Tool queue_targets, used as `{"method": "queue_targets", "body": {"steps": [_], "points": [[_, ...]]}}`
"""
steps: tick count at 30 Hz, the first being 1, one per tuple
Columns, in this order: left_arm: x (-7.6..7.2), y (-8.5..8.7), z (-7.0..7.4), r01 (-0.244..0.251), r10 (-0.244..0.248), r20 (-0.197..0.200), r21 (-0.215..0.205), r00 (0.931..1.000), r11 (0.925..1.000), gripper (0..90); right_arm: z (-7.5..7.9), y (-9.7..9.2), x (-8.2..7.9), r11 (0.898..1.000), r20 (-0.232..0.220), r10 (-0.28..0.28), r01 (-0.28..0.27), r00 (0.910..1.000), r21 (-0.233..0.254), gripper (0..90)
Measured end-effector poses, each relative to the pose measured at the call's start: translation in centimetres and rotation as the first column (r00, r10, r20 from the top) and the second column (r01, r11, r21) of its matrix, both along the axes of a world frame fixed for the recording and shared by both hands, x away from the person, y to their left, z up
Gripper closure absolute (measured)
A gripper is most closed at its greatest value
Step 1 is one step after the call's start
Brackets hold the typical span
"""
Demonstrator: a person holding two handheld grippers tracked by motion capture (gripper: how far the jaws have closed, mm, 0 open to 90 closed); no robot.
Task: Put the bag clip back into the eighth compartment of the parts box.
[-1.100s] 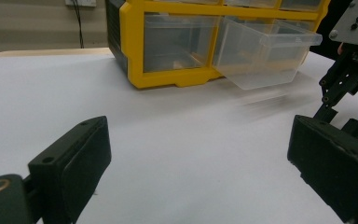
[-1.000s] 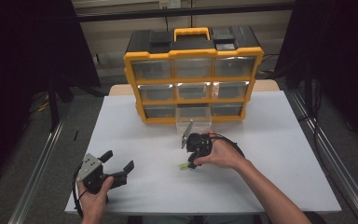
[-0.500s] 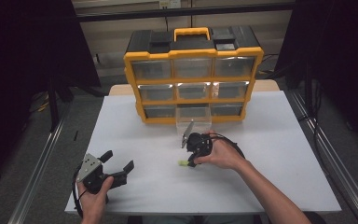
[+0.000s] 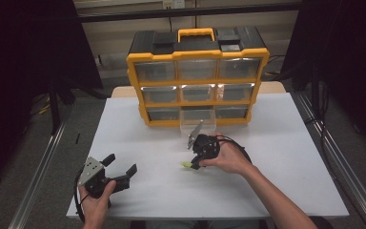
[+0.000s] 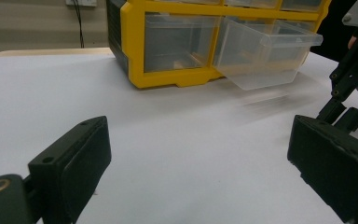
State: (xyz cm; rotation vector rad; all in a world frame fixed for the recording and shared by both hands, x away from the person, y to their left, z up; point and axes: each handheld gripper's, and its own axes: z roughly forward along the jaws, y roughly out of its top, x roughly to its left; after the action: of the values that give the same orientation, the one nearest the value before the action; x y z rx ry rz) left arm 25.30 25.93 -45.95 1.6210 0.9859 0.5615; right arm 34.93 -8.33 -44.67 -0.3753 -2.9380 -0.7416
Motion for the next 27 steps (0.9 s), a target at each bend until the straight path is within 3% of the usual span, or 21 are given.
{"method": "queue_targets", "body": {"steps": [2, 13, 27], "points": [[0.02, 0.04, 0.0, 0.001, -0.001, 0.002, 0.0, 1.0, 1.0, 6.2, 0.03, -0.09, -0.24, 0.999, -0.011, -0.035, 0.035, 0.9993, 0.017, 78.7], [0.05, -0.26, -0.08, 0.002, -0.002, 0.0, -0.009, 1.0, 1.0, 6.1, -0.29, -0.78, -0.24, 0.989, 0.033, -0.045, 0.04, 0.9984, 0.141, 78.7], [0.05, -0.05, -0.04, 0.005, -0.005, -0.001, -0.001, 1.0, 1.0, 6.1, -0.07, -0.42, -0.81, 0.98, 0.05, -0.044, 0.034, 0.9978, 0.197, 78.7]]}}
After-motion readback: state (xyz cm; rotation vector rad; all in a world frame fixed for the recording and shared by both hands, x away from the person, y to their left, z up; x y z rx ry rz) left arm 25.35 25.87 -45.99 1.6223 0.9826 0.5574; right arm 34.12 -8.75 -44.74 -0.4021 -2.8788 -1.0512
